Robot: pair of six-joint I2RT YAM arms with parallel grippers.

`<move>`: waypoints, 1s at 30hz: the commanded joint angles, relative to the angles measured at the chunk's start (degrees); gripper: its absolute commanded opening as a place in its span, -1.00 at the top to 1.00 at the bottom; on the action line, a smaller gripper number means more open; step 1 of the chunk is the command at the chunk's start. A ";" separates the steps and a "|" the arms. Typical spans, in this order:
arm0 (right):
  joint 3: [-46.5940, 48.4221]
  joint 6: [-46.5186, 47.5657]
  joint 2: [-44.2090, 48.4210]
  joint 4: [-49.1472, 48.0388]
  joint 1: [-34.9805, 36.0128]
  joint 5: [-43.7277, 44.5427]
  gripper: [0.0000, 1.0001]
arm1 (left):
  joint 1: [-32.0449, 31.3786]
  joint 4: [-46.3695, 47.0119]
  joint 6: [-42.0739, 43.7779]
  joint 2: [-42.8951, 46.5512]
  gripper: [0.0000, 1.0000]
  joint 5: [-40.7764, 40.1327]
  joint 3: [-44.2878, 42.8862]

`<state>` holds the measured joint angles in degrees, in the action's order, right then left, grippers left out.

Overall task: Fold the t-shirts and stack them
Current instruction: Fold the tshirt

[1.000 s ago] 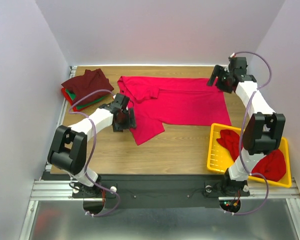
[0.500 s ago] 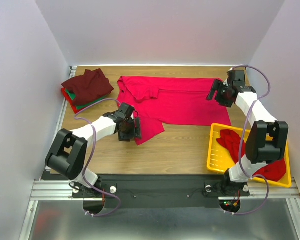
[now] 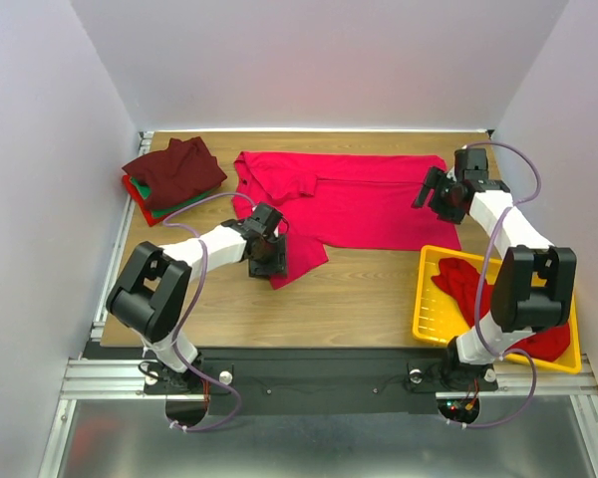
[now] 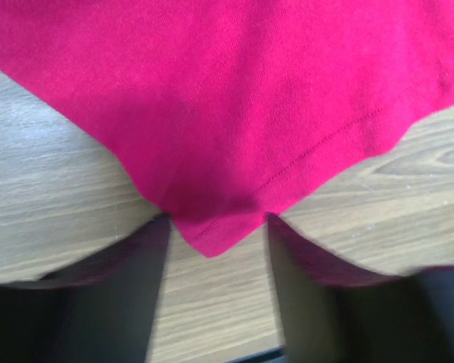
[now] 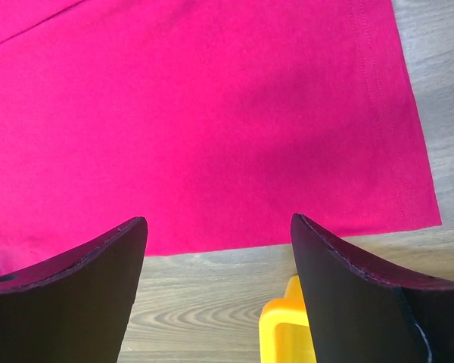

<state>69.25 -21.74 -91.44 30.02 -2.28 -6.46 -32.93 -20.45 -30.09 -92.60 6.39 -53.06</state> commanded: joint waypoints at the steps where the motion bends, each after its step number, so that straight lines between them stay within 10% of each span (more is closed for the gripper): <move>1: 0.36 -1.03 2.84 -1.37 -0.35 1.80 -0.65 | -1.61 -4.33 0.38 -1.53 -0.12 -3.13 -0.38; 7: -1.04 -1.55 3.28 -1.37 -0.35 1.98 -0.65 | -2.49 -4.95 0.12 -2.15 0.30 -4.64 0.59; 11: -2.63 -1.99 3.98 -1.37 -0.35 3.55 -0.65 | -2.76 -4.69 0.46 -2.94 1.00 -4.72 0.15; 30: -6.85 -6.21 0.92 0.57 -14.68 9.01 -0.71 | -0.74 -14.97 4.68 -5.57 1.00 -1.83 -20.15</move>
<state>61.84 -26.92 -88.58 30.50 -15.40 1.74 -34.65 -31.46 -27.16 -98.83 2.87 -70.00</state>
